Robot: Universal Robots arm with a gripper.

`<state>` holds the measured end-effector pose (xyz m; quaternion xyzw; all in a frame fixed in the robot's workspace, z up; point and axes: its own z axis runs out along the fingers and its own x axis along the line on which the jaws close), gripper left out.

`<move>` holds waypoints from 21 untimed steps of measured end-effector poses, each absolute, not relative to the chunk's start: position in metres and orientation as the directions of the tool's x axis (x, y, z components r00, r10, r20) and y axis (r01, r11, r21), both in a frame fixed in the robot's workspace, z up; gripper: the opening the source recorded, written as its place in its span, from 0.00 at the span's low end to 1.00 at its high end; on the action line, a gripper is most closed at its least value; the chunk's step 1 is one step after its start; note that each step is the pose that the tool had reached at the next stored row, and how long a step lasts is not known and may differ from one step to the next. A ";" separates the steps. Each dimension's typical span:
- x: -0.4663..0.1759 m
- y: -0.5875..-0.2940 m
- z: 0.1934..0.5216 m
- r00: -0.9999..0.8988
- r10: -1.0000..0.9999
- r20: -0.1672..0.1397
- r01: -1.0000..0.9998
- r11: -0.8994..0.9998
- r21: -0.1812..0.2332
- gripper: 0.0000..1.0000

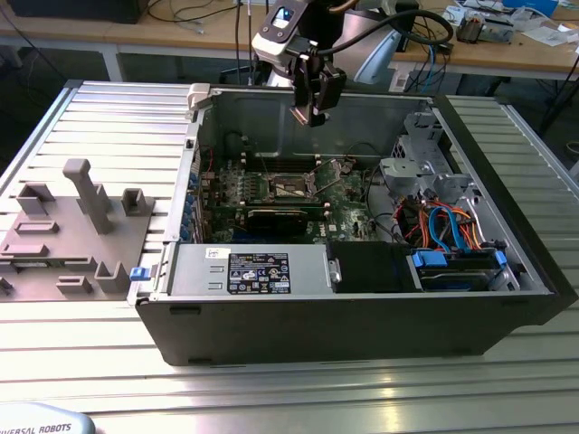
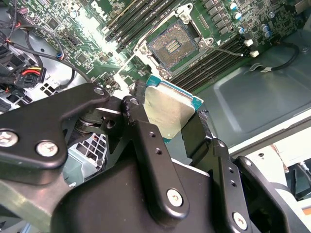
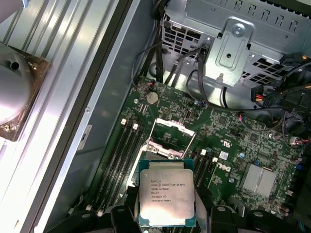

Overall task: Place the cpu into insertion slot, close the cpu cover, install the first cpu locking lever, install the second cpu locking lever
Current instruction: 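Place the cpu into insertion slot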

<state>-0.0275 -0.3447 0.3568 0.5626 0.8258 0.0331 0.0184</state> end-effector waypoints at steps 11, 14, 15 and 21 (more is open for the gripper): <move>-0.027 -0.345 0.357 -0.357 0.934 0.007 0.932 0.356 0.075 0.54; -0.027 -0.345 0.357 -0.354 0.935 0.007 0.933 0.353 0.075 0.54; -0.027 -0.345 0.357 -0.354 0.935 0.007 0.933 0.352 0.075 0.54; -0.027 -0.345 0.357 -0.331 0.944 0.007 0.941 0.330 0.075 0.54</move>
